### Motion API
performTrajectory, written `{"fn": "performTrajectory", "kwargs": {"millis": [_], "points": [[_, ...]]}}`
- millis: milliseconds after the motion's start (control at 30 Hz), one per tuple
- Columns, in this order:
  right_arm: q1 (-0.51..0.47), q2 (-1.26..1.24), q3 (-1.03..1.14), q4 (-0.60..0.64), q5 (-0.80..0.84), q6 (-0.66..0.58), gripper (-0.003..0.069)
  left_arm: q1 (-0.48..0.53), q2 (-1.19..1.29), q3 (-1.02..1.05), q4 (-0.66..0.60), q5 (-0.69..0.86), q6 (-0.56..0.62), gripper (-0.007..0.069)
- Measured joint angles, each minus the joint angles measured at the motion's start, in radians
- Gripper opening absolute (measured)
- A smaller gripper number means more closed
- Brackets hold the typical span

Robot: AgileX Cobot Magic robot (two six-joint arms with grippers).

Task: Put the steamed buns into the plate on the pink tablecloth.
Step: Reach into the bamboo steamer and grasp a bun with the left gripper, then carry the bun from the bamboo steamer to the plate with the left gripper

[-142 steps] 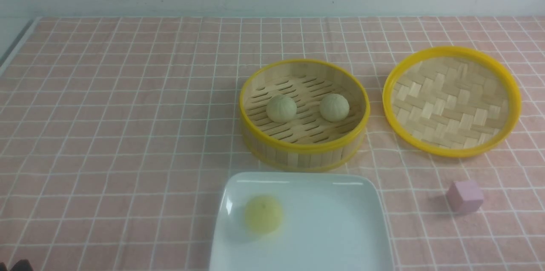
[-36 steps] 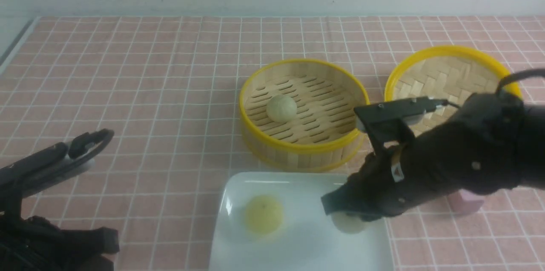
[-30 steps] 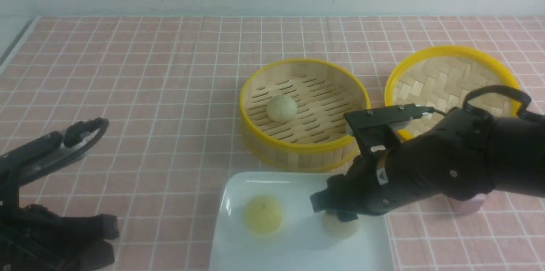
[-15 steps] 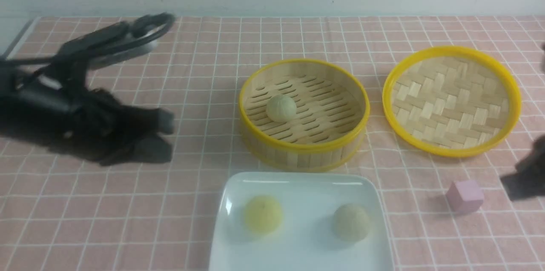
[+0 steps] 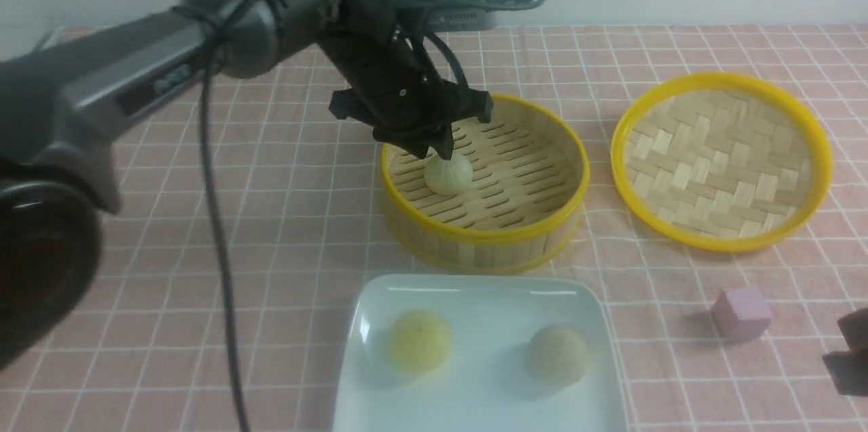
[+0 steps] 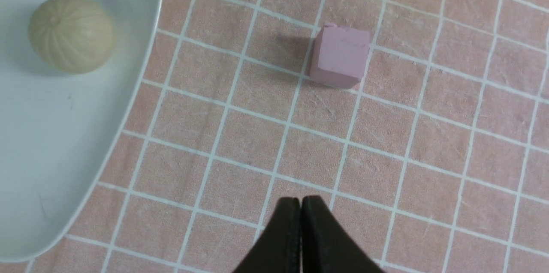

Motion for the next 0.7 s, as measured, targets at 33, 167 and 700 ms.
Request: {"fn": "performTrajectory", "kwargs": {"millis": [33,167,700], "points": [[0.000,0.000,0.000,0.000,-0.008,0.000,-0.0002,-0.001,0.036,-0.038,0.020,0.009,-0.010,0.0297],[0.000,0.000,0.000,0.001,-0.023,0.000,0.0000,-0.001,0.131,-0.118,0.053,0.016,-0.023,0.0310],[0.000,0.000,0.000,-0.001,-0.028,0.000,0.0009,-0.081,-0.131,0.025,-0.009,0.310,0.014,0.0025]]}}
